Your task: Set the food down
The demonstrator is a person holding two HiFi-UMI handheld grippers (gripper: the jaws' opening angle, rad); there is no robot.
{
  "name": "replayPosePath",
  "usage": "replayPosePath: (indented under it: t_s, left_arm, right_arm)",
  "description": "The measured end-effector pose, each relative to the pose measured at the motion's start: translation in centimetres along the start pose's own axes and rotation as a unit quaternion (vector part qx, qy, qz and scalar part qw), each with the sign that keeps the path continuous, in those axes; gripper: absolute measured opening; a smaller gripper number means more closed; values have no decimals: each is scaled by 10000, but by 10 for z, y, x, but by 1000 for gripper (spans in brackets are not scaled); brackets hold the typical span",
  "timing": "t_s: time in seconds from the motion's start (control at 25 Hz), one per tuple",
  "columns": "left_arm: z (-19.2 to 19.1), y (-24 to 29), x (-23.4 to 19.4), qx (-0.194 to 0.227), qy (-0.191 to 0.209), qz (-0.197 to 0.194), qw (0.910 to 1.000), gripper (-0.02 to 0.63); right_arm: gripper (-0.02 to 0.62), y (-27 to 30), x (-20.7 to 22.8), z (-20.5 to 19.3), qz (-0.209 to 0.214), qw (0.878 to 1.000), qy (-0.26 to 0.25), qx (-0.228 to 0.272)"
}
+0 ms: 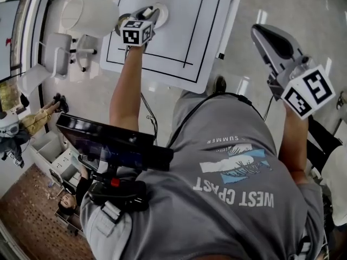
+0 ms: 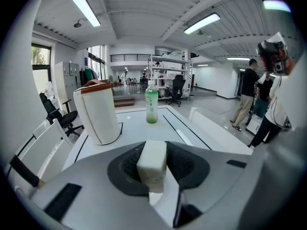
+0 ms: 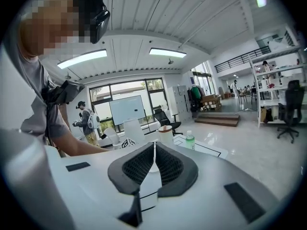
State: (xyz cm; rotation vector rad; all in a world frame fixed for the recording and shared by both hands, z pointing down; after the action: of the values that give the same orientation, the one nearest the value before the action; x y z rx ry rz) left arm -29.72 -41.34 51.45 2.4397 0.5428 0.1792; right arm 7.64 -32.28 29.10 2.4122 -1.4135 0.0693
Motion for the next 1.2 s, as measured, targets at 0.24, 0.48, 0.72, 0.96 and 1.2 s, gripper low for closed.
replayPosePath:
  t_s: [0.24,0.48,0.72,0.96,1.2]
  left_arm:
    - [-19,34,-15,-481,228,32,9986,104]
    - [-35,60,-28,-918,435,150,9947,104]
    - [-50,79,-40,-1276,841,338,9877,104]
    - [-60,90,-47,-1558,1269,528,9782,104]
    - [-59,95,-49,-1822,1811,680,9640,104]
  right_arm:
    - [9,4,8,-9,-185,9997,96,-93]
    - [9,10,16,-11,-268,9994,137,-185]
    - [9,13,22,-13,-356,9989,173,-265]
    - [9,14,27,-16,-436,9983,210,-325]
    - [9,14,28,-17,-480,9978,250,-395]
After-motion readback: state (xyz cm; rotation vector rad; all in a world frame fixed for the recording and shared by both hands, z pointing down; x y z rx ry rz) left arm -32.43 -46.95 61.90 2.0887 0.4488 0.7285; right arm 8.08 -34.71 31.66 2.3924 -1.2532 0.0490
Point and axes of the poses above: the fingertips, and each gripper's own axes: y forward along the fingers, x to its right, z out of its top, the point moved 7 cm from there along -y, backward along the fingers, and after that the axes turned 1 degree about -y, right-handed, at the moved point
